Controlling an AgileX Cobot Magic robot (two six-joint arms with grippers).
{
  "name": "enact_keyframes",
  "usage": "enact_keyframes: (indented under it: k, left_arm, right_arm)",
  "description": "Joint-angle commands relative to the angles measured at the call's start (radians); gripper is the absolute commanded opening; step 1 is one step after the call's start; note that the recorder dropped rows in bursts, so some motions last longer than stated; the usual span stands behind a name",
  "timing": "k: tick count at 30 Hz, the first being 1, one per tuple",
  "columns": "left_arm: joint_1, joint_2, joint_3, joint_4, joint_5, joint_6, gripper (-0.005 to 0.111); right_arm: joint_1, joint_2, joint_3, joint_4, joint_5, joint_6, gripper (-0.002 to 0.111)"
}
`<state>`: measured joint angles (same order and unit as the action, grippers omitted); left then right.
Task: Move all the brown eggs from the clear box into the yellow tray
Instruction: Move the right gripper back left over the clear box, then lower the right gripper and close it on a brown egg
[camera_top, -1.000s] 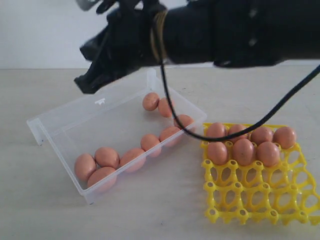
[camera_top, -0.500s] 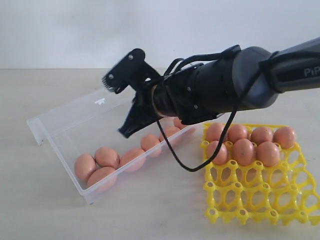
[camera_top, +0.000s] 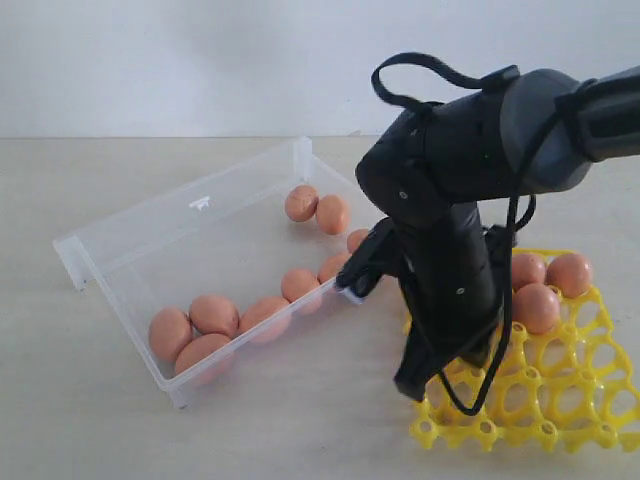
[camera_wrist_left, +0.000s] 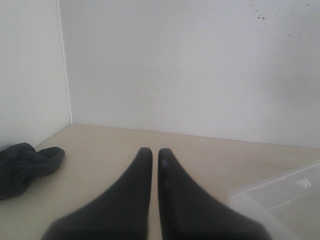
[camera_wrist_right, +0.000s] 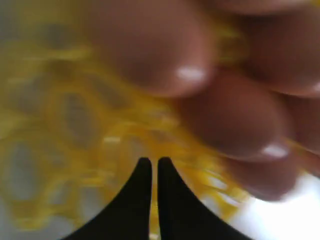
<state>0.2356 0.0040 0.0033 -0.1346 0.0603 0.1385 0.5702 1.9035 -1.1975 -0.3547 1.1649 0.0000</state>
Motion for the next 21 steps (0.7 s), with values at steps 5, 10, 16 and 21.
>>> enact_keyframes:
  k: [5,10,16,21]
  left_arm:
    - [-0.001,-0.004,-0.003,0.0,-0.008,0.002,0.004]
    - [-0.001,-0.004,-0.003,0.0,-0.008,0.002,0.004]
    - [-0.001,-0.004,-0.003,0.0,-0.008,0.002,0.004]
    - [-0.001,-0.004,-0.003,0.0,-0.008,0.002,0.004]
  right_arm:
    - [-0.002,-0.097,-0.002,1.412,-0.367,-1.265,0.0]
    - [-0.002,-0.116,-0.002,1.343,-0.642,-1.182,0.0]
    - [-0.002,-0.123,-0.002,1.625,-0.691,-1.468,0.0]
    - [0.008,-0.107,-0.007,1.785,-0.814,-1.643,0.014]
